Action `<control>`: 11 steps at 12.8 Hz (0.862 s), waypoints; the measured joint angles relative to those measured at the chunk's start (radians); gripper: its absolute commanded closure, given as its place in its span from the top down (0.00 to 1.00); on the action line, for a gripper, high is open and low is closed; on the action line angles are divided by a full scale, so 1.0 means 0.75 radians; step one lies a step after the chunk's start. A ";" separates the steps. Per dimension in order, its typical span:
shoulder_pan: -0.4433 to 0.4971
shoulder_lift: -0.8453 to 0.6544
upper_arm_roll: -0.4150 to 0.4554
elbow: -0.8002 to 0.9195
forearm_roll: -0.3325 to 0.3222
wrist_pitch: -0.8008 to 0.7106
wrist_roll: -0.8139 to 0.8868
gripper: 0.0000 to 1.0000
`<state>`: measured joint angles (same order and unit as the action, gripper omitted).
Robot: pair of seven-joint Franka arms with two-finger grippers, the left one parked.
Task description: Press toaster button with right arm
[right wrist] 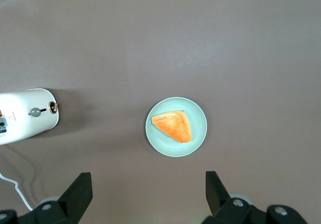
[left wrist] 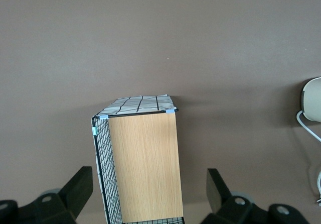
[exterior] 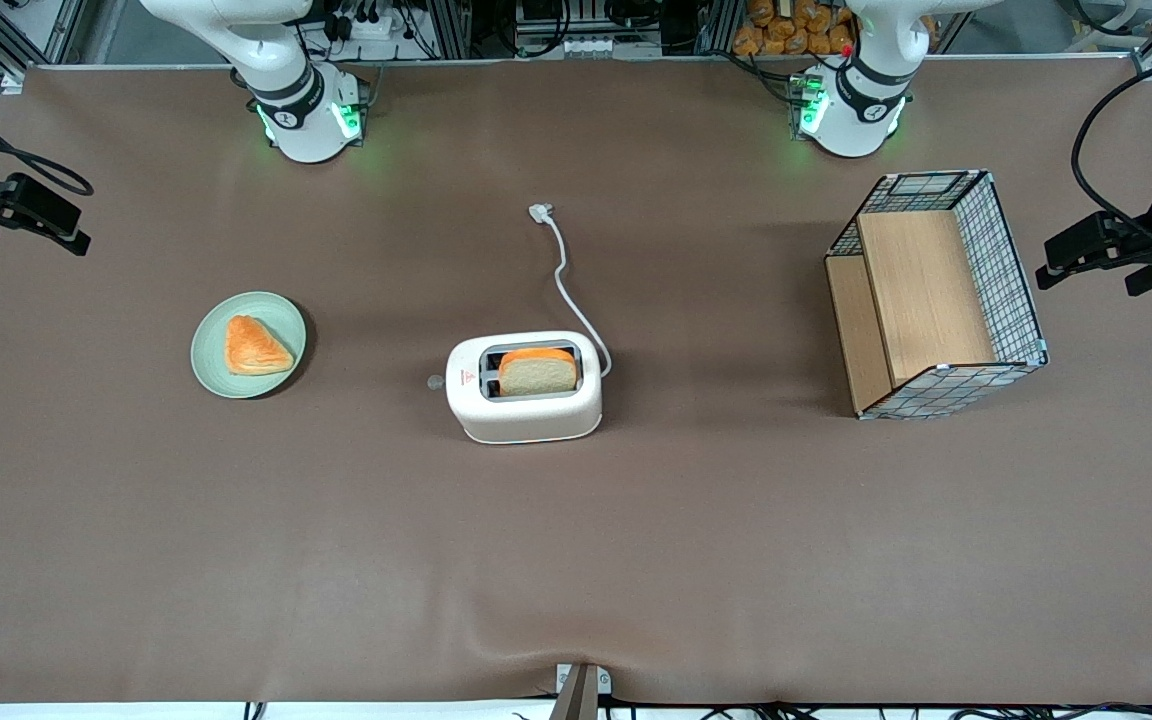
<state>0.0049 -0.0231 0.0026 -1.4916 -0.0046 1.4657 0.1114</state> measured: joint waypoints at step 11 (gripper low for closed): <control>0.020 0.000 0.004 0.000 0.017 0.000 -0.001 1.00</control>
<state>0.0200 -0.0231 0.0059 -1.4914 0.0081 1.4658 0.1109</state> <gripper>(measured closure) 0.000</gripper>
